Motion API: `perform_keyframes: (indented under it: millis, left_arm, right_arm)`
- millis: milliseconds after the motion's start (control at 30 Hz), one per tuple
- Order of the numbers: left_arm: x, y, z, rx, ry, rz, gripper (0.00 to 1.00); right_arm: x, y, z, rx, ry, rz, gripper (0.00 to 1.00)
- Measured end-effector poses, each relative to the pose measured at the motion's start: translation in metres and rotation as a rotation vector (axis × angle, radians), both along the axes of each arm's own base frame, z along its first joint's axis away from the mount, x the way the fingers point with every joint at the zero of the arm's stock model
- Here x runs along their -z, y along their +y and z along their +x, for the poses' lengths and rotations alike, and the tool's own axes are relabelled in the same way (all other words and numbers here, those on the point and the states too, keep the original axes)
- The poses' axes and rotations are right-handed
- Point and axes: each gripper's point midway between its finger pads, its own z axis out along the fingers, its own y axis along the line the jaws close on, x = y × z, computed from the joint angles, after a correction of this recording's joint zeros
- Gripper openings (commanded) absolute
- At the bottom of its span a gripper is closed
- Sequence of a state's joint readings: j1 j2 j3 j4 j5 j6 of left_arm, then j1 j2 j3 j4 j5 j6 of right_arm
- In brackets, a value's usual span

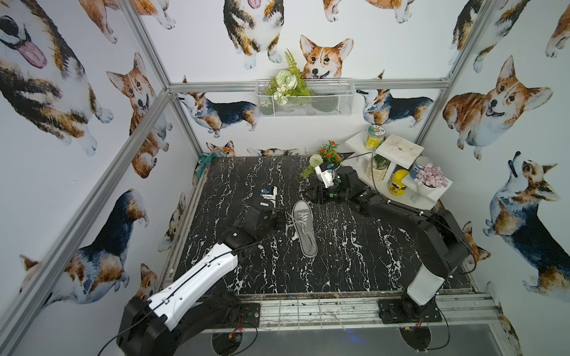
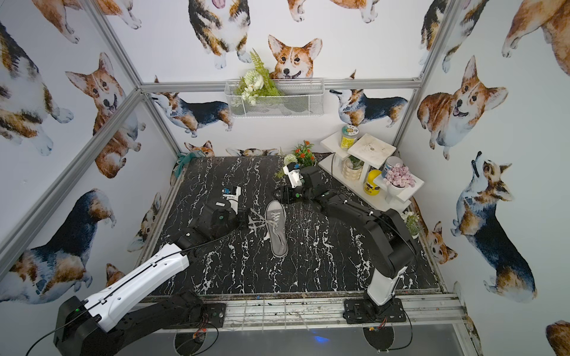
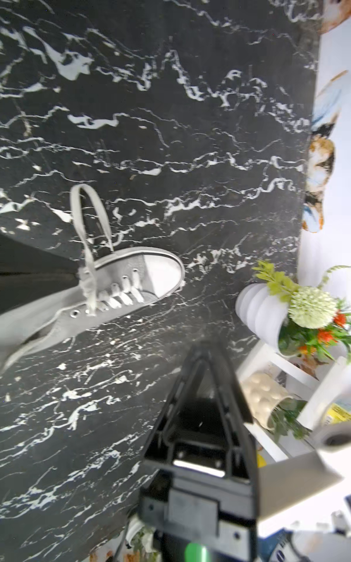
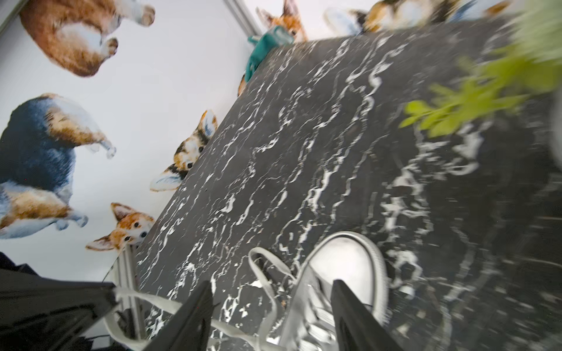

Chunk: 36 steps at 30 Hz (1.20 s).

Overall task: Tie the shoes
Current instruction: Cross the shoelace with the shoelace.

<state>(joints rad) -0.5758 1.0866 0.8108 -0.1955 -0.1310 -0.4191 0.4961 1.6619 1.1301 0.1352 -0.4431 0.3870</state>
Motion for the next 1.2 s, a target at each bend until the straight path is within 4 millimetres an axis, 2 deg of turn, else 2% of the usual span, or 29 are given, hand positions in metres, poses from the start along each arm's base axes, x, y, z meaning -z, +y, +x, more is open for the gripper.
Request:
perform_keyframes:
  millis: [133,233,500,667,800,900,1067,1200]
  left_arm:
    - [0.001,-0.018,0.026,0.035,0.005,0.064,0.0]
    - [0.011,-0.039,0.042,0.085,0.031,0.118,0.0]
    - [0.045,-0.096,0.062,0.265,0.113,0.249,0.0]
    - [0.064,-0.126,0.069,0.355,0.163,0.299,0.0]
    - [0.065,-0.148,0.075,0.398,0.178,0.256,0.01]
    - [0.073,-0.161,0.074,0.422,0.215,0.199,0.03]
    - [0.092,-0.171,0.07,0.43,0.288,0.137,0.03]
    - [0.091,-0.174,0.07,0.418,0.3,0.096,0.03]
  right_arm:
    - [-0.005,-0.044,-0.006,0.098,-0.045,-0.053,0.69]
    - [0.003,-0.07,-0.01,0.164,-0.05,-0.1,0.69]
    - [0.038,-0.106,-0.027,0.239,-0.016,-0.203,0.69]
    - [0.052,-0.117,-0.033,0.258,0.009,-0.222,0.69]
    - [0.066,-0.122,-0.039,0.261,0.036,-0.238,0.69]
    - [0.074,-0.123,-0.044,0.255,0.052,-0.24,0.69]
    - [0.085,-0.122,-0.053,0.23,0.081,-0.226,0.69]
    - [0.087,-0.109,-0.065,0.162,0.084,-0.132,0.69]
